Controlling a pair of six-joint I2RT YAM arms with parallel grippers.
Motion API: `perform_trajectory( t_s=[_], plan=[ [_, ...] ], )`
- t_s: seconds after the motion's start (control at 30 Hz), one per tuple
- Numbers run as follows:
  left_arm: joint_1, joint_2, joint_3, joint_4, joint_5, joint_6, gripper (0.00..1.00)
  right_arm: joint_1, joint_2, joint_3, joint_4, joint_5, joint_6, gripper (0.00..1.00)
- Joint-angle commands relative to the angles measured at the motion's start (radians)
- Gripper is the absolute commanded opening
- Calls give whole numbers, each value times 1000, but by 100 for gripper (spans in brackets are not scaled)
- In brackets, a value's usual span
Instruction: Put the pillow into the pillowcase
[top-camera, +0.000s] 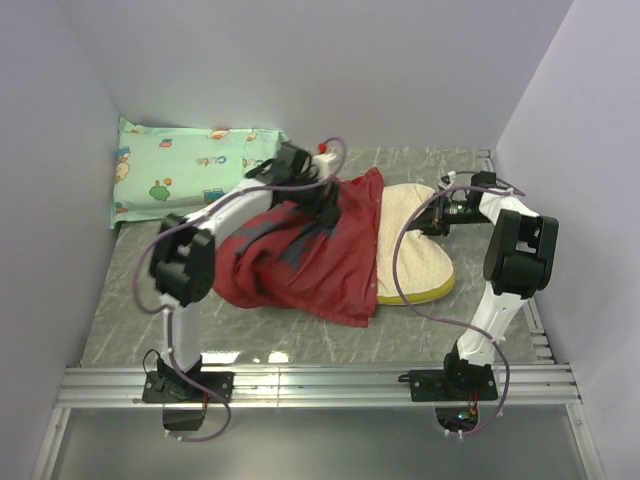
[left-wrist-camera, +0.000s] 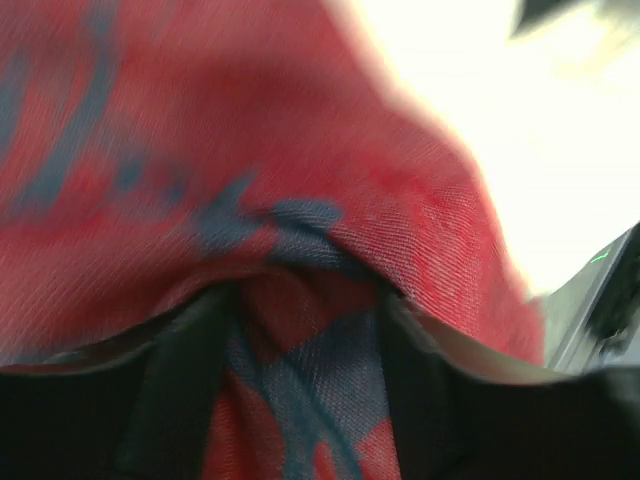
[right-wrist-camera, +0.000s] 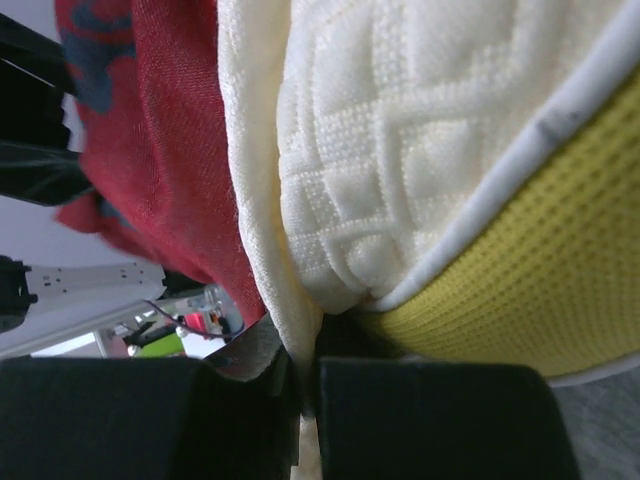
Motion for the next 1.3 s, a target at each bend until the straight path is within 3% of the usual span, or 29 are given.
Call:
perform_trajectory(
  t_s=[0.0,0.1,0.17,0.33,0.47,0.57,0.67,0.77,1.07,1.27],
  plan=[
    [33,-318,-203,44,-101,183,66,27,-34,-33,31,-97,42,0],
    [10,-544,-383,27,-159,265,78,20,-74,-102,3,-82,-4,0],
    [-48,-624,-506,6,-166,299,78,18,-75,-138,-12,-88,-21,0],
    [-329,-729,-785,143,-194,628,78,17,10,-132,-72,-88,-81,0],
    [-421,-607,-730,101,-179,939,69,18,18,-159,-69,-88,-76,0],
    [-466,-522,-689,31,-182,1091,69,18,15,-167,-75,-80,-78,0],
    [-526,-510,-727,6,-205,1345,69,20,20,-164,-85,-75,-82,0],
    [-558,-511,-778,-16,-239,1501,70,21,24,-161,-95,-77,-91,0],
    [-627,-511,-838,-34,-233,1653,72,38,40,-187,-117,-80,-120,0],
    [-638,-563,-732,-164,-216,1647,75,37,31,-201,-144,-74,-154,0]
  ],
)
